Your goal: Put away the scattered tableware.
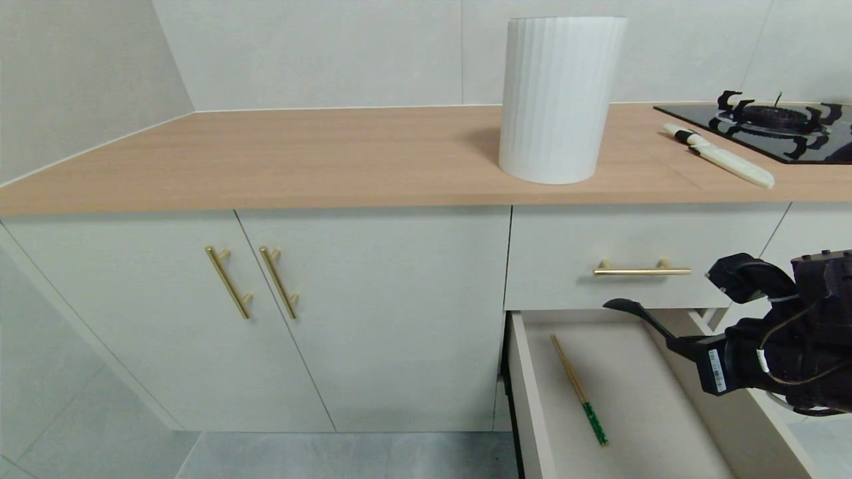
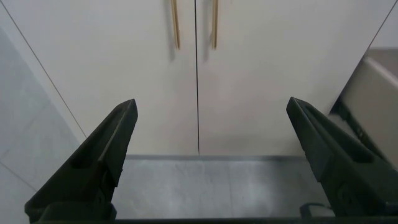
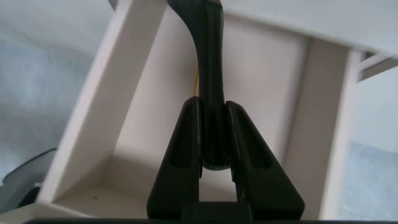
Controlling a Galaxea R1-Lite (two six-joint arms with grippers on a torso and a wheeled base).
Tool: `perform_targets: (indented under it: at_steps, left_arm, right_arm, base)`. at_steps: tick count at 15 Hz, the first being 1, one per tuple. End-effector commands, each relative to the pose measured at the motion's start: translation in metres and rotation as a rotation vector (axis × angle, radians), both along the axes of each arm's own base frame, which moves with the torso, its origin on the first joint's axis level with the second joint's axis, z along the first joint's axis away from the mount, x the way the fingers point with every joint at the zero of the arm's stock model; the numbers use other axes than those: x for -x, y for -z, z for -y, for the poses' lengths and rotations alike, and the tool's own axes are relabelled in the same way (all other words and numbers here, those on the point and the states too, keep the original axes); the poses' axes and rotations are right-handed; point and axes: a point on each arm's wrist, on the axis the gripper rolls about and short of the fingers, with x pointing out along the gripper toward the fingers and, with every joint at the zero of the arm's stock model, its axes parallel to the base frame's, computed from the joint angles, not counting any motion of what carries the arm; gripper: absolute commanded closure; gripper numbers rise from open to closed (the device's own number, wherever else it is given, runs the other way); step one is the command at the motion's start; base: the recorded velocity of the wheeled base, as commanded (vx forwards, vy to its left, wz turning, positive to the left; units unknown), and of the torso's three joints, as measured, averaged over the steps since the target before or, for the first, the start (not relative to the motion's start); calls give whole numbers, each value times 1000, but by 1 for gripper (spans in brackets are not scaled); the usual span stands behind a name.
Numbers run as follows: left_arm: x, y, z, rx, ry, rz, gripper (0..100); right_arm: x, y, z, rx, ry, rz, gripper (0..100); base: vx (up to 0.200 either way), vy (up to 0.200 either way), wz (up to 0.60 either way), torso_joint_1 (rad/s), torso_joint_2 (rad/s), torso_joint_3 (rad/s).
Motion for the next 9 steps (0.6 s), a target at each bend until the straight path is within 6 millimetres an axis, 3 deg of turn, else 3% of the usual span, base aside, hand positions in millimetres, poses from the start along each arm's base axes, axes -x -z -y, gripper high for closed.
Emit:
perform_targets:
  at_steps: [1,3,9]
  left_arm:
    - [0,0,0,-1,0,1,0]
    - [0,0,0,1,0,1,0]
    - [0,0,0,1,0,1,0]
  right_arm:
    - [-2,3,-1,4,-1,-12,100]
    - [-3,4,-1,7,0,-17,100]
    - [-5,7,-2,7,-1,-29,100]
  base:
    - [0,0,0,-115,456,330]
    - [0,0,0,-56,234,166]
    - [0,0,0,-6,27,15]
